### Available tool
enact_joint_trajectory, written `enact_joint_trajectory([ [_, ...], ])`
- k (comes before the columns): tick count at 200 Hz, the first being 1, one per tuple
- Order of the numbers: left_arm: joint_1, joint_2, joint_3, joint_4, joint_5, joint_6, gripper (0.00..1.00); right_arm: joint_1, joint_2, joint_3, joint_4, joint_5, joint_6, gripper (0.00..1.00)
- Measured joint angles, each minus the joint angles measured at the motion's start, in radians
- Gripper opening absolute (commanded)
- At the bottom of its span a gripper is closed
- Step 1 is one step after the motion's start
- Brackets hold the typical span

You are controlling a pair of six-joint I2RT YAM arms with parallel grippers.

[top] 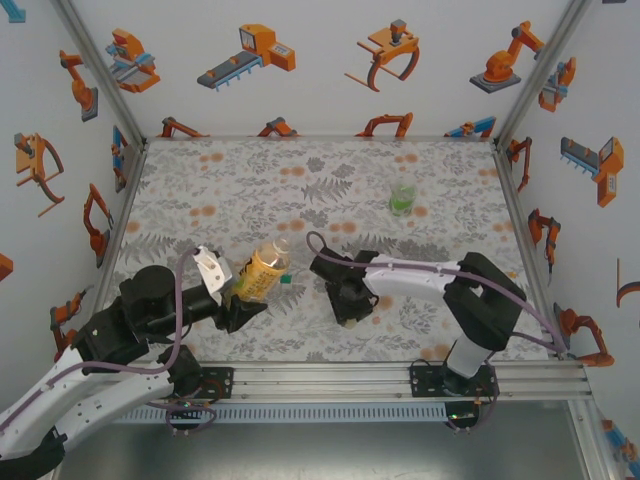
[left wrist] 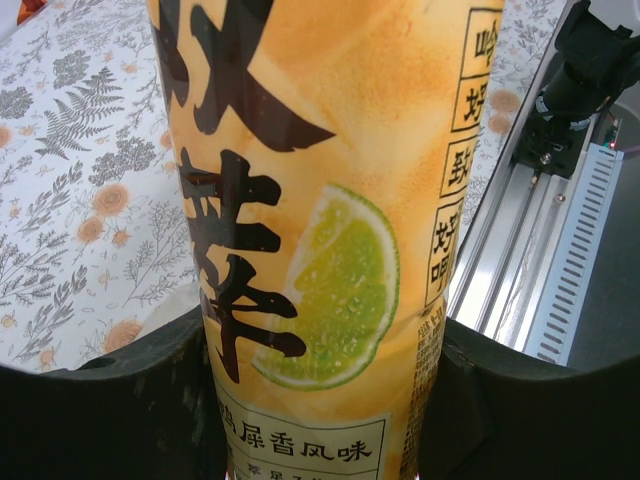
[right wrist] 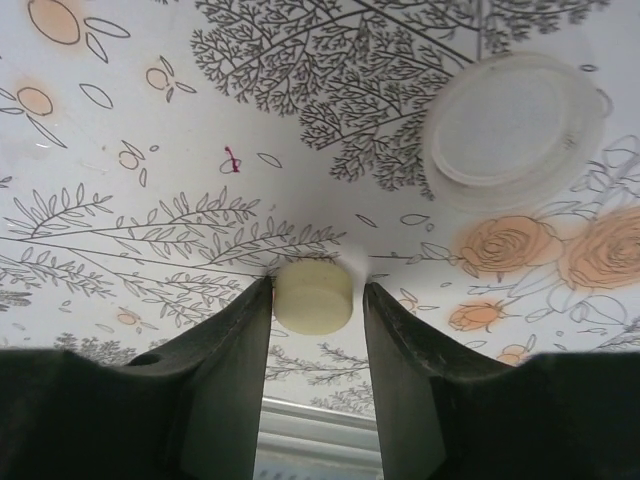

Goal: Screw on the bottle caps

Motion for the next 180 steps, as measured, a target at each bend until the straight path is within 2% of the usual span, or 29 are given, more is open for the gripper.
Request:
enact_joint_trajectory([
  [55,0.000,0.006,0.000,0.000,0.014,0.000,0.00,0.073,-0.066,-0.068,0.082,0.102,0.019,0.43],
  [180,0.000,0.017,0.000,0.001,0.021,0.000,0.00,0.073,-0.104,-0.122,0.128,0.109,0.084,0.38],
])
